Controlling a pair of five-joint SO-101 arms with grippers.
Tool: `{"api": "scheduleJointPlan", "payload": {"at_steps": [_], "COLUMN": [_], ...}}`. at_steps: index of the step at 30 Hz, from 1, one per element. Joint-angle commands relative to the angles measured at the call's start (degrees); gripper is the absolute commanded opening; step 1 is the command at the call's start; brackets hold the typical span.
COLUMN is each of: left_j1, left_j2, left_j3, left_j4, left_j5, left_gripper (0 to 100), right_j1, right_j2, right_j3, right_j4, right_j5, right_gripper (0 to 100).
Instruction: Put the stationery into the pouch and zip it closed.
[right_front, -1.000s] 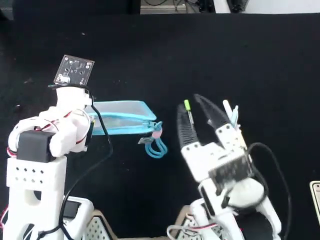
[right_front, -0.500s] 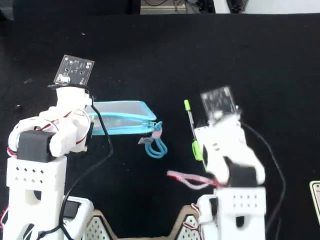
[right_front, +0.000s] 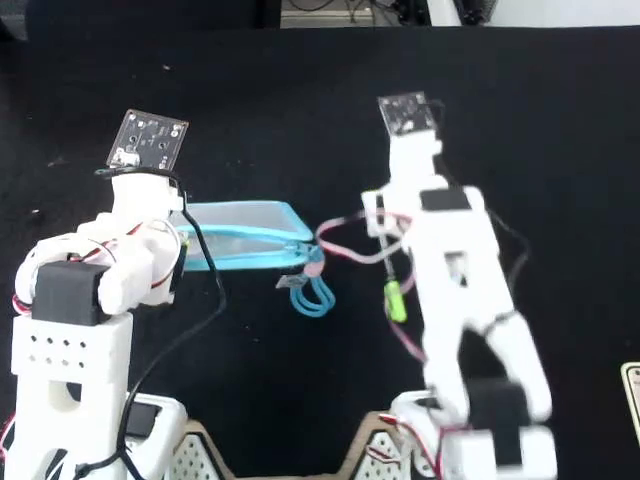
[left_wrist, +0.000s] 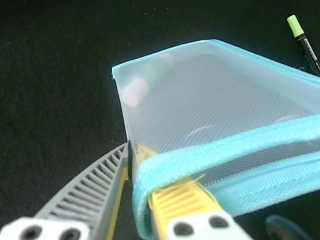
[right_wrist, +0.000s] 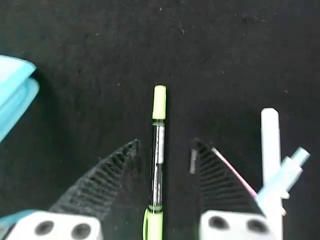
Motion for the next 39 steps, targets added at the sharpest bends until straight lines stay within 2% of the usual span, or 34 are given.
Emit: {"api": "scheduleJointPlan", "payload": {"at_steps": [1,9,16,21,24,32,39], "left_j1": [0.22,0.22,0.22,0.22,0.22,0.22,0.22], "left_j2": [0.44,0.44,0.44,0.44,0.44,0.44,0.44], "left_j3": [0.92,0.92,0.92,0.92,0.92,0.92,0.92], "left_j4": [0.35,0.35,0.35,0.35,0.35,0.35,0.35], "left_j5": [-0.26,-0.26,-0.26,-0.35,-0.35,-0.35,-0.35], "left_gripper": [3,3,3,3,3,3,3], "right_j1": [-0.62,-1.58,-1.58,-1.32,-0.18,0.97,0.97], "right_j2": [11.74,29.05,37.23,42.24,44.35,42.68,29.49], "right_j3": [-10.51,-23.43,-30.37,-37.41,-42.68,-54.64,-49.71], "right_j4": [-1.49,-1.05,1.41,10.46,16.44,32.7,36.48], "right_j5": [-0.18,-0.09,2.2,5.1,5.1,5.19,5.19], "right_gripper": [16.6,16.6,16.1,0.5,0.9,1.1,1.1]}}
